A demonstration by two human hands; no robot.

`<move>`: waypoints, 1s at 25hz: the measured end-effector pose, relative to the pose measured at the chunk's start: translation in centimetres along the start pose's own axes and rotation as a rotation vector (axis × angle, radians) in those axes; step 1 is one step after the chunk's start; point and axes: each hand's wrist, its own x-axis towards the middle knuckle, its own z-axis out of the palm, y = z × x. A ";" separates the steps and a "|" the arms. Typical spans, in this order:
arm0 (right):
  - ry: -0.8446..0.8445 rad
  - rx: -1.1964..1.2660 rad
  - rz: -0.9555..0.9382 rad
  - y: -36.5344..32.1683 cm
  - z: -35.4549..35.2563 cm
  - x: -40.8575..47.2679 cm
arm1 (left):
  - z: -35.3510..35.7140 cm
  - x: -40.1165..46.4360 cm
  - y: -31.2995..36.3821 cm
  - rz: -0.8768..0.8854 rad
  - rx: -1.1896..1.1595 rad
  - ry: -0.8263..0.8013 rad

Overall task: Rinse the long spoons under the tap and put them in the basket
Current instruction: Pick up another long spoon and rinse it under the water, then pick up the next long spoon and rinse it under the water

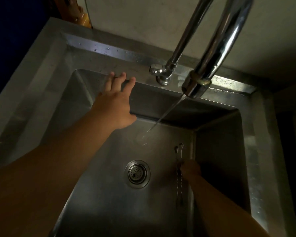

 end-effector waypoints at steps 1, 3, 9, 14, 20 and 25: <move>0.002 -0.031 -0.013 0.0 -0.1 -0.2 | 0.0 0.0 0.0 -0.003 0.001 -0.004; -0.022 -0.047 -0.061 0.0 -0.7 -0.7 | -0.1 -0.1 0.1 -0.008 -0.008 -0.012; -0.040 0.181 -0.304 -2.4 -6.1 -5.8 | -0.3 -0.3 0.5 -0.024 0.017 -0.021; 0.168 0.270 -0.640 -5.8 -15.3 -10.8 | -0.5 -0.4 0.6 -0.016 0.033 -0.015; 0.466 0.041 -0.888 -10.4 -24.6 -10.2 | -0.7 -0.5 0.8 -0.035 0.023 -0.028; 0.455 -0.420 -0.862 -13.4 -27.0 -6.9 | -1.1 -0.5 0.9 -0.042 0.011 -0.054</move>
